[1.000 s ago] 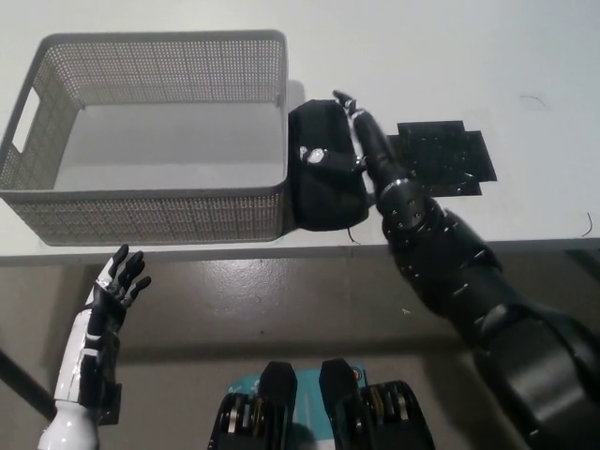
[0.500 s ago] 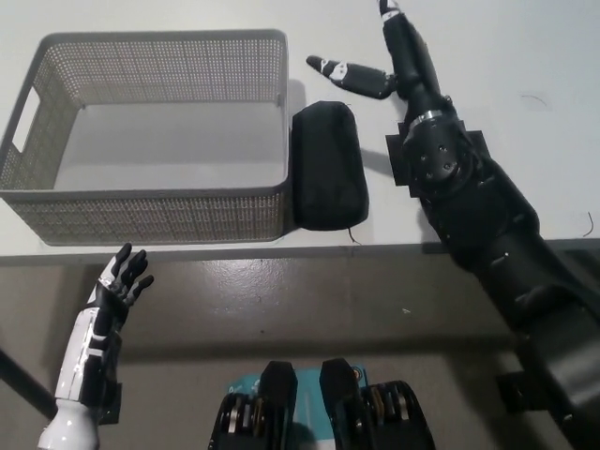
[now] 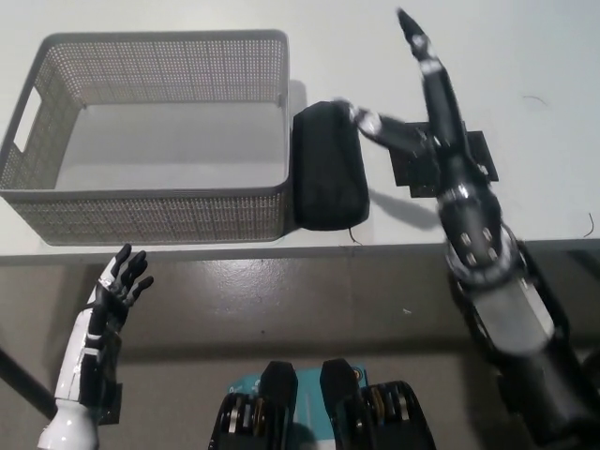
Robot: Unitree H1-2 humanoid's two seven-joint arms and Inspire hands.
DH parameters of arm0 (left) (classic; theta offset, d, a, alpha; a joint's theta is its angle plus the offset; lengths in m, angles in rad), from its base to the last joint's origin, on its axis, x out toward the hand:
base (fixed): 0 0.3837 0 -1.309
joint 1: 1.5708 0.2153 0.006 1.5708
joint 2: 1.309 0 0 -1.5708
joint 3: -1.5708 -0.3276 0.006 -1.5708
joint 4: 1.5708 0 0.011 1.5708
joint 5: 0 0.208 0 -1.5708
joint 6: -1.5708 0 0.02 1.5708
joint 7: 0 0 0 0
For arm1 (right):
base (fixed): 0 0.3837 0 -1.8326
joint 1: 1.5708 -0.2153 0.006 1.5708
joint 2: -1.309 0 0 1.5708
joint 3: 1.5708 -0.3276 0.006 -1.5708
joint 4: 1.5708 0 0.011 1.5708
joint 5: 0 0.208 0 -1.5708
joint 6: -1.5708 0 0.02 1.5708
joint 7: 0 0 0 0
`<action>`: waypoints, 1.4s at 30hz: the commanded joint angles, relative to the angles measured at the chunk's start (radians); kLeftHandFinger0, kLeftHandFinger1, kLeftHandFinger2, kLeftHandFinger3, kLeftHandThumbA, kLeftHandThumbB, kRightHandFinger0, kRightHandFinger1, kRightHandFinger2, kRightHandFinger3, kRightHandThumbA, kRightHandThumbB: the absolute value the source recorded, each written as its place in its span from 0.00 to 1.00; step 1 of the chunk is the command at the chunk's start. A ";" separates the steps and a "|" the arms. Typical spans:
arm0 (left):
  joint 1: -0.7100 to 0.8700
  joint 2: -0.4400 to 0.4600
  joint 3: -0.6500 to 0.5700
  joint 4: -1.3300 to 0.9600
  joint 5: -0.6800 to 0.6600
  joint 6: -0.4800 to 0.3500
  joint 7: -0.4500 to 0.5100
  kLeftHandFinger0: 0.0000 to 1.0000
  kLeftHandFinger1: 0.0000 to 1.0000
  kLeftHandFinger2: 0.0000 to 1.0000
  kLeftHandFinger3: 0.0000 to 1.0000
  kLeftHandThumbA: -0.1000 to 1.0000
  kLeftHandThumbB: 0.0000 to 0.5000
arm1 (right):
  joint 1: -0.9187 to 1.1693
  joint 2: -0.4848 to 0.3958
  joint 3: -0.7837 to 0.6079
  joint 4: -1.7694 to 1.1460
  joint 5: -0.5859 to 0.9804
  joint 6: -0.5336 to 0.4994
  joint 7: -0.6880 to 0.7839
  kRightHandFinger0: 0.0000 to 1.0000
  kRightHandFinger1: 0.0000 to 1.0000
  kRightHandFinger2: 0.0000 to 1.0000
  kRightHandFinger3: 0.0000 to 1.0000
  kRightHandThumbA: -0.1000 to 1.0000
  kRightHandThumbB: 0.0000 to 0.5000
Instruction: Use the right hand to push the pencil case on the right hand side to the container on the left side
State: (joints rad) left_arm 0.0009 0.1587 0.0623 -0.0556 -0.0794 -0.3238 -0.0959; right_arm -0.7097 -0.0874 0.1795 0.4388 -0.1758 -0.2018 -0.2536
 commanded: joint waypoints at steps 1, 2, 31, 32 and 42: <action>-0.047 0.027 0.018 -0.020 0.005 0.002 0.003 1.00 1.00 1.00 1.00 1.00 0.54 | 0.232 -0.138 -0.148 -0.706 0.226 0.052 0.098 1.00 1.00 1.00 1.00 1.00 0.75; -0.053 0.026 0.016 -0.021 0.004 0.005 0.002 1.00 1.00 1.00 1.00 1.00 0.50 | 0.299 -0.171 -0.163 -0.741 0.233 0.025 0.103 1.00 1.00 1.00 1.00 1.00 0.65; -0.116 0.042 0.038 -0.020 -0.021 0.002 0.000 1.00 1.00 1.00 1.00 1.00 0.35 | 0.639 -0.124 -0.176 -0.447 0.313 -0.173 0.248 1.00 1.00 1.00 1.00 1.00 0.63; -0.109 0.042 0.039 -0.021 -0.015 -0.001 0.002 1.00 1.00 1.00 1.00 1.00 0.35 | 0.633 -0.118 -0.174 -0.423 0.313 -0.180 0.256 1.00 1.00 1.00 1.00 1.00 0.62; -0.074 0.039 0.038 -0.003 -0.011 -0.017 0.001 1.00 1.00 1.00 1.00 0.99 0.32 | 0.596 -0.096 -0.152 -0.347 0.376 -0.138 0.340 1.00 1.00 1.00 1.00 1.00 0.53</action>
State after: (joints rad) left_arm -0.0816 0.1962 0.0948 -0.0541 -0.0836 -0.3112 -0.0959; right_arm -0.0825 -0.1972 0.0251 0.0807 0.1439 -0.3026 0.0212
